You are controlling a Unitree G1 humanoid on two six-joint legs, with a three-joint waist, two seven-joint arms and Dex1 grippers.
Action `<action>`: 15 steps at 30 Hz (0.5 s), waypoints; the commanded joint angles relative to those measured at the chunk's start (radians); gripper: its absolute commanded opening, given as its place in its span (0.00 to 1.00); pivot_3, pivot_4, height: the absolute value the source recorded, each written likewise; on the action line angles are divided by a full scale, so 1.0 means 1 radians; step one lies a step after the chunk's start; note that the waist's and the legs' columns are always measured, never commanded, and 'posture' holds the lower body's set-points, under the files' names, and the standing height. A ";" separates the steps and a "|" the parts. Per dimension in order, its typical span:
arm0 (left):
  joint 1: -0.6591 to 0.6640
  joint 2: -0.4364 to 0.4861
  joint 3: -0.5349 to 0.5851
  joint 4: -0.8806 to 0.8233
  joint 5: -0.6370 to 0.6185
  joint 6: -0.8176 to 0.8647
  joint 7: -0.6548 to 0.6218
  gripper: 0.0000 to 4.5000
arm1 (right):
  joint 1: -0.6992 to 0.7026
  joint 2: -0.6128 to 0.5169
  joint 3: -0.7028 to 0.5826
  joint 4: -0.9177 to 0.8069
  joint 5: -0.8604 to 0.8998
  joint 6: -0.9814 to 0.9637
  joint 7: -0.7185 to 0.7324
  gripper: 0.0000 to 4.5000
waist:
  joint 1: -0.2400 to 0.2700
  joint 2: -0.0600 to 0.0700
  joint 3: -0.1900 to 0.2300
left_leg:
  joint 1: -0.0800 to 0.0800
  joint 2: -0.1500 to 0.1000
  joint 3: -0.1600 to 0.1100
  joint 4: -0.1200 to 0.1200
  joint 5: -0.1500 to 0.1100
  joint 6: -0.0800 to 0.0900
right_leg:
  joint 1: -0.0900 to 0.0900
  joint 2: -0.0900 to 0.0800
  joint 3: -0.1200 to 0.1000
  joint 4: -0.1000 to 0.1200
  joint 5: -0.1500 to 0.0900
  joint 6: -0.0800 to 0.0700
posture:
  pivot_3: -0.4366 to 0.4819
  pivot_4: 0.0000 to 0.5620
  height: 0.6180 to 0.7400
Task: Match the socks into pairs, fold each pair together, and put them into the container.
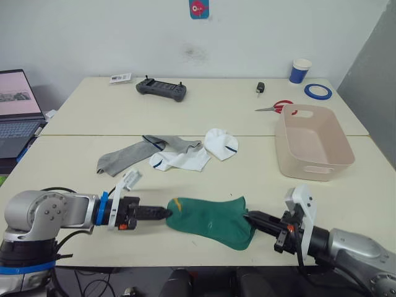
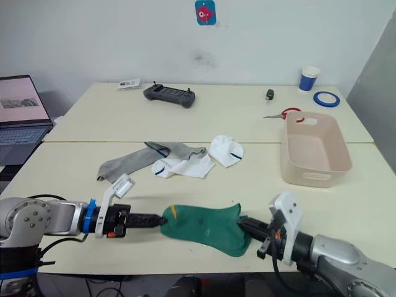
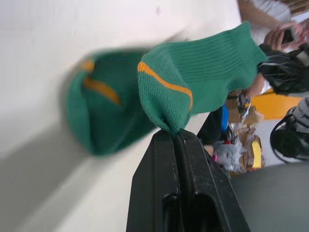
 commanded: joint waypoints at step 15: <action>-0.050 0.072 -0.090 0.046 0.054 -0.226 -0.163 0.00 | 0.139 -0.090 0.031 0.054 -0.131 -0.230 0.072 0.01 | 0.000 -0.002 0.001 | 0.000 0.001 0.007 -0.010 0.000 0.000 | -0.004 -0.002 -0.002 -0.002 0.001 0.003 | 0.48 0.27 1.00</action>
